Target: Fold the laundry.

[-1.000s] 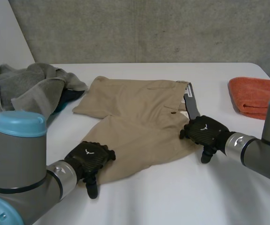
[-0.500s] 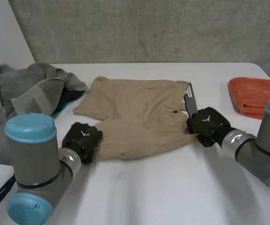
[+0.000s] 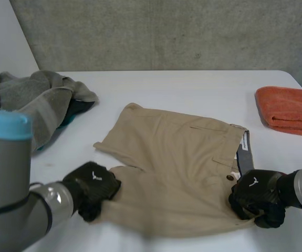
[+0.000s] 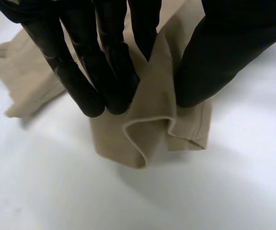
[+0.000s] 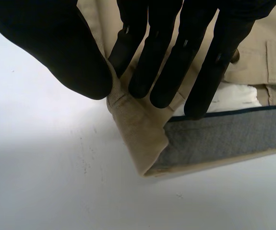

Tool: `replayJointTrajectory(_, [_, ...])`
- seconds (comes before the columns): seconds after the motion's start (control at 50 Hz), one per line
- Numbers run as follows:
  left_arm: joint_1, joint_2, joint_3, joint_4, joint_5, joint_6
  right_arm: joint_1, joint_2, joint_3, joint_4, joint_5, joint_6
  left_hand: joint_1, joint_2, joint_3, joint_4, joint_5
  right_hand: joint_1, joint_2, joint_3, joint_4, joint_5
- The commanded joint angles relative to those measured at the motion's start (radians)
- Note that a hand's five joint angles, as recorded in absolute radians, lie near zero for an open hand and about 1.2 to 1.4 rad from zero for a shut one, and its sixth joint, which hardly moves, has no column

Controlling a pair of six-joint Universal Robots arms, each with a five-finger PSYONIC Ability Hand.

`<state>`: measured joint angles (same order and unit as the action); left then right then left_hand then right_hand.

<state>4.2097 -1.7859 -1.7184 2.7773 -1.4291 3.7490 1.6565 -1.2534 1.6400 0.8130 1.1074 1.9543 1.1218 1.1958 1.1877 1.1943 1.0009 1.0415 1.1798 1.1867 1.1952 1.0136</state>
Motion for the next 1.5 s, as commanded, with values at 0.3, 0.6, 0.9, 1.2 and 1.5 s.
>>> replayJointTrajectory(0.3, [0.073, -0.280, 0.755, 0.349, -0.042, 0.037, 0.250, 0.143, -0.484, -0.705, 0.334, 0.511, 0.275, 0.200, 0.209, 0.202, 0.221, 0.355, 0.217, 0.210, 0.201, 0.208])
replayJointTrajectory(0.6, [0.121, -0.276, 1.129, 0.573, -0.082, -0.282, 0.312, 0.200, -0.951, -1.039, 0.430, 0.689, 0.275, 0.200, 0.209, 0.202, 0.221, 0.355, 0.217, 0.210, 0.201, 0.208])
replayJointTrajectory(0.9, [0.132, -0.380, 0.674, 0.581, -0.027, -0.256, 0.307, 0.370, -0.604, -1.034, 0.324, 0.684, 0.275, 0.200, 0.209, 0.202, 0.221, 0.355, 0.217, 0.210, 0.201, 0.208])
replayJointTrajectory(1.2, [0.093, -0.239, 0.275, 0.337, -0.004, -0.034, 0.267, 0.247, -0.269, -0.786, 0.279, 0.506, 0.275, 0.200, 0.209, 0.202, 0.221, 0.355, 0.217, 0.210, 0.201, 0.208])
replayJointTrajectory(1.5, [0.072, -0.012, 0.170, 0.156, 0.027, 0.032, 0.250, 0.025, -0.049, -0.612, 0.235, 0.529, 0.275, 0.200, 0.209, 0.202, 0.221, -0.453, -0.591, -0.598, -0.606, -0.599])
